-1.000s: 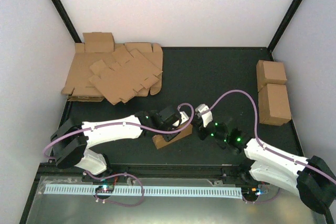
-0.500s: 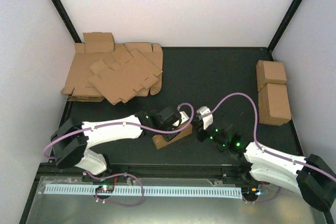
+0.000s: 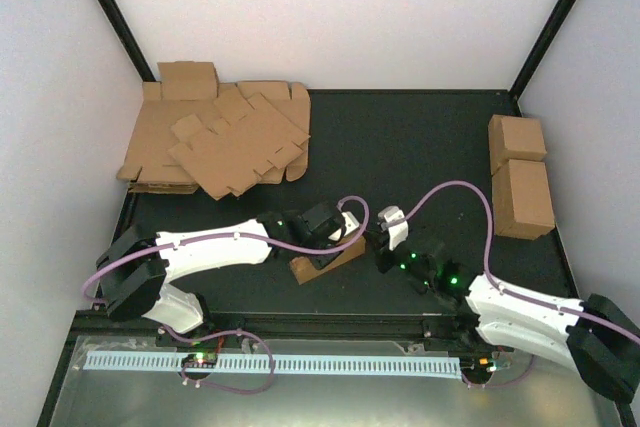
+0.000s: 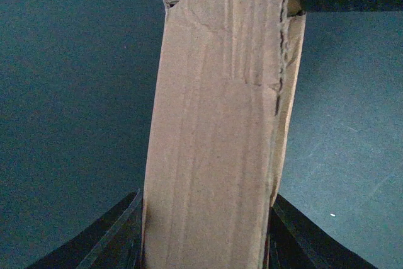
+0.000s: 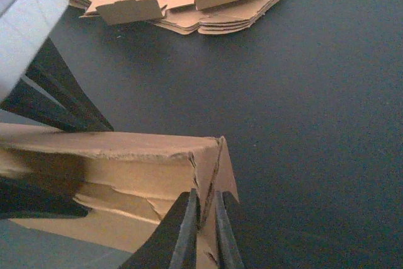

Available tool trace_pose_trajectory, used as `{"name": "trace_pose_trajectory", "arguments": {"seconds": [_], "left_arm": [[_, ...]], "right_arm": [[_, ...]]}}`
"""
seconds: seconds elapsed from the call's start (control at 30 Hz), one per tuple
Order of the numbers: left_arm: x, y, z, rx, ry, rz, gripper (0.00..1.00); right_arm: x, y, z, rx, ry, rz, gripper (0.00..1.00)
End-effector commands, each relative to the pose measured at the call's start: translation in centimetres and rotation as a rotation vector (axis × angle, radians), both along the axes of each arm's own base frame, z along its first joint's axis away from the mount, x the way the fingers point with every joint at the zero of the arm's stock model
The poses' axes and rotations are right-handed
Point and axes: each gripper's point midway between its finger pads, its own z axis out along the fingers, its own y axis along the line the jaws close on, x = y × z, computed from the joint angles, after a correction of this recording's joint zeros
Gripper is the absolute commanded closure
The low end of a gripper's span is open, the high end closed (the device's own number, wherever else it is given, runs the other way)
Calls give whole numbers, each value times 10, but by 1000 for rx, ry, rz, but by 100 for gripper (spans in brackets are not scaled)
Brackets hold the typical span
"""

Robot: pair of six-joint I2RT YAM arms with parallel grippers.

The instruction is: Fold the paper box

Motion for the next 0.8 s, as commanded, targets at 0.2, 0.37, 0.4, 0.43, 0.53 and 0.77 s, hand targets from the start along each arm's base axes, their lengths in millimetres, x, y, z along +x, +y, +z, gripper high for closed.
{"name": "trace_pose_trajectory", "arguments": {"seconds": [0.2, 0.37, 0.4, 0.43, 0.53, 0.77], "left_arm": [[-14, 20, -24, 119, 69, -16, 51], [-14, 19, -24, 117, 69, -17, 51], [-14, 19, -24, 118, 71, -16, 50], [-14, 20, -25, 119, 71, -16, 50], [-14, 19, -25, 119, 71, -15, 50], [-15, 19, -24, 117, 74, -12, 38]], "right_arm": [[-5, -9, 21, 1, 38, -31, 56], [-4, -15, 39, 27, 30, -63, 43], [-3, -17, 42, 30, 28, -73, 42], [-3, -17, 46, 35, 29, -80, 40], [2, -22, 56, 53, 47, -132, 35], [10, -23, 67, 102, 163, -185, 30]]}}
